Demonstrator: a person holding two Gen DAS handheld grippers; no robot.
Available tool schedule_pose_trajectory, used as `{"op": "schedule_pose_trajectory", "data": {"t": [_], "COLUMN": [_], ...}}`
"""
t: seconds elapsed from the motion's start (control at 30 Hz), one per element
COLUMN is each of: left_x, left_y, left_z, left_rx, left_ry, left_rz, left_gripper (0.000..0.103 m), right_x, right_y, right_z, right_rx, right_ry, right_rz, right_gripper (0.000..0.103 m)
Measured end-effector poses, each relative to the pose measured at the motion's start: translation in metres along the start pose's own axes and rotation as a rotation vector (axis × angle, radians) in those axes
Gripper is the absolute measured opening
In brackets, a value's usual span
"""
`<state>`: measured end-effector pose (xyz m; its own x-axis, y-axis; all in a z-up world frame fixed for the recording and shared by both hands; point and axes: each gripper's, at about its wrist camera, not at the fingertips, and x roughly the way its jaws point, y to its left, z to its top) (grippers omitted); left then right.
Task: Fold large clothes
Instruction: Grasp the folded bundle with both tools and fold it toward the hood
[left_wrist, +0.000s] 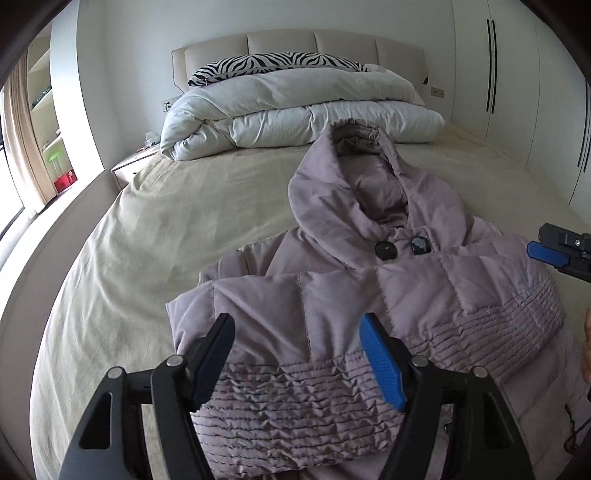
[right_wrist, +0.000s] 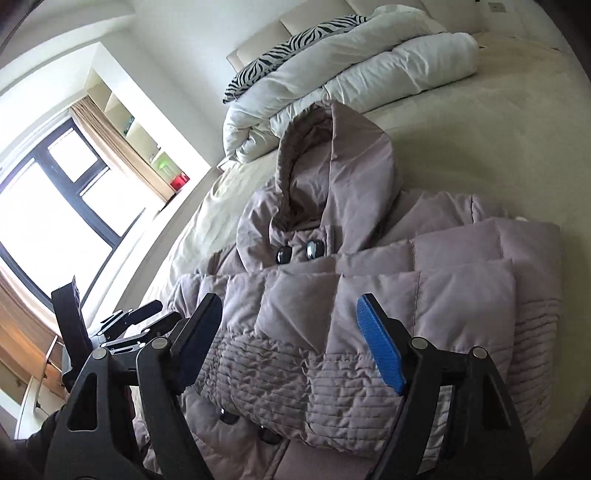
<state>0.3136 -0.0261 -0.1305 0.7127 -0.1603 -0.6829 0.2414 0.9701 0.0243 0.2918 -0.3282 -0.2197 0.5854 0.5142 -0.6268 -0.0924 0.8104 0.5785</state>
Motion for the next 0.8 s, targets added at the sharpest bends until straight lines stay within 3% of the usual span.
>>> {"op": "schedule_pose_trajectory", "data": {"t": [0.03,0.07,0.2,0.3,0.43,0.53,0.77,0.8], "left_x": [0.001,0.007,0.065,0.117,0.174,0.208,0.271,0.278], "left_y": [0.007,0.015,0.046,0.067,0.063,0.051,0.041,0.039], "left_z": [0.014,0.028,0.080,0.111,0.143,0.156,0.167,0.166], "left_rx": [-0.024,-0.046,-0.145,-0.251,-0.304,-0.314,-0.360,-0.369], "left_ry": [-0.011,-0.010,0.085,0.182,0.286,0.321,0.383,0.387], "left_rz": [-0.041,-0.077,-0.200,-0.267,-0.342,-0.387,-0.427,-0.434], "left_gripper": [0.098,0.099,0.099,0.098,0.098,0.098,0.096,0.090], "right_x": [0.001,0.006,0.049,0.089,0.133,0.169,0.249,0.255], "right_y": [-0.004,-0.010,-0.036,-0.061,-0.100,-0.116,-0.123,-0.125], "right_z": [0.014,0.031,0.095,0.137,0.177,0.197,0.202,0.203], "right_rx": [0.021,0.052,0.154,0.231,0.341,0.353,0.342,0.342], "right_ry": [-0.011,-0.007,0.074,0.113,0.128,0.162,0.251,0.250], "right_rz": [0.011,0.030,0.100,0.096,0.106,0.110,0.068,0.064], "right_gripper": [0.079,0.079,0.079,0.079,0.079,0.079,0.079,0.079]}}
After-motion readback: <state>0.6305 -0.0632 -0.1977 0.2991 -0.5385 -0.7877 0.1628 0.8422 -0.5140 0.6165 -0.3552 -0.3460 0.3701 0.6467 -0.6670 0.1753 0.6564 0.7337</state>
